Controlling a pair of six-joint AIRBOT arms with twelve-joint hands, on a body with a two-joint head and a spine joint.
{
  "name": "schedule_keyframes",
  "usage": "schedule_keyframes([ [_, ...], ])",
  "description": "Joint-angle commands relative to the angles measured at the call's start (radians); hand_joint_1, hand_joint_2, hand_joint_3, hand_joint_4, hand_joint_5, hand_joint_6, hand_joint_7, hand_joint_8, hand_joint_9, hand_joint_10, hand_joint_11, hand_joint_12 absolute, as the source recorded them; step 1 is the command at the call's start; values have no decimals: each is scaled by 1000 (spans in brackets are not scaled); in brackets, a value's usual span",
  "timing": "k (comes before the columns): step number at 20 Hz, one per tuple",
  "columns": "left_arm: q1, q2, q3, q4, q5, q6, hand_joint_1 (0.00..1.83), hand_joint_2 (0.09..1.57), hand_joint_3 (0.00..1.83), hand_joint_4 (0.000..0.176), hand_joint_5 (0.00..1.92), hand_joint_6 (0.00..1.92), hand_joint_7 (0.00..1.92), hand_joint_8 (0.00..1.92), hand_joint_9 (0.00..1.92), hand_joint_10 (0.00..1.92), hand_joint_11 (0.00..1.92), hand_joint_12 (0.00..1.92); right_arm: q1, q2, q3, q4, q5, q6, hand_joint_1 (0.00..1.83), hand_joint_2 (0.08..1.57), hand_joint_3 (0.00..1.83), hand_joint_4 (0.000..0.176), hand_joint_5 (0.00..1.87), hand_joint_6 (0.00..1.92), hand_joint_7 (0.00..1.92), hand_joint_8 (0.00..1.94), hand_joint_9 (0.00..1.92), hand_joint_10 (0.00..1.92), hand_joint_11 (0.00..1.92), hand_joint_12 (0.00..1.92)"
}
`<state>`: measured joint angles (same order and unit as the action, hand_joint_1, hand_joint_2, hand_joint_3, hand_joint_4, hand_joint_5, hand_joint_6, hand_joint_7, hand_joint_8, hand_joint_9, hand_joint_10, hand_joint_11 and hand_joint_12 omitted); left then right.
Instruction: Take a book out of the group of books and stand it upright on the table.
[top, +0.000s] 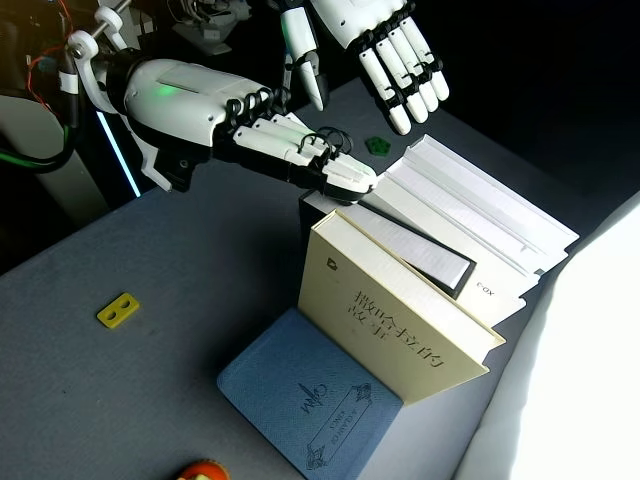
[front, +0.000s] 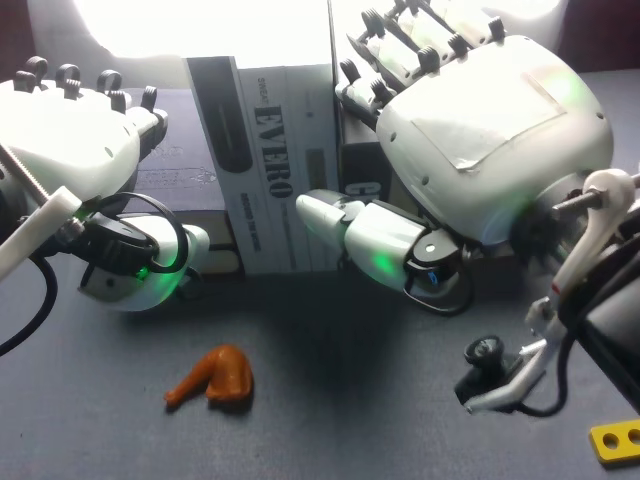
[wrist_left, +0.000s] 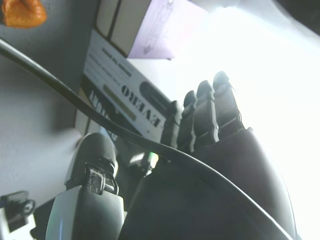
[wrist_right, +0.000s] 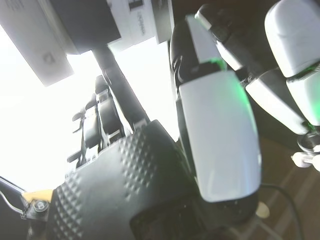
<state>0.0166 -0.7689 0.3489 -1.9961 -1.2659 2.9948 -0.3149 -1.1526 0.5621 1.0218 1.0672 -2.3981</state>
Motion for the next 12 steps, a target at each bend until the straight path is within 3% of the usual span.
schedule_keyframes([
  [1,-12,1,3,102,8,4,218,1376,2,0,50,7,0,0,0,0,0,0,6,8,-11,-21,36,-13,0,1205,0,0,592,115,182,24,32,12,0,0],
  [12,-12,1,3,102,8,4,225,1370,0,0,52,4,0,0,0,0,0,0,-29,56,-128,-19,52,-75,0,1195,0,0,579,97,123,2,6,3,0,0],
])
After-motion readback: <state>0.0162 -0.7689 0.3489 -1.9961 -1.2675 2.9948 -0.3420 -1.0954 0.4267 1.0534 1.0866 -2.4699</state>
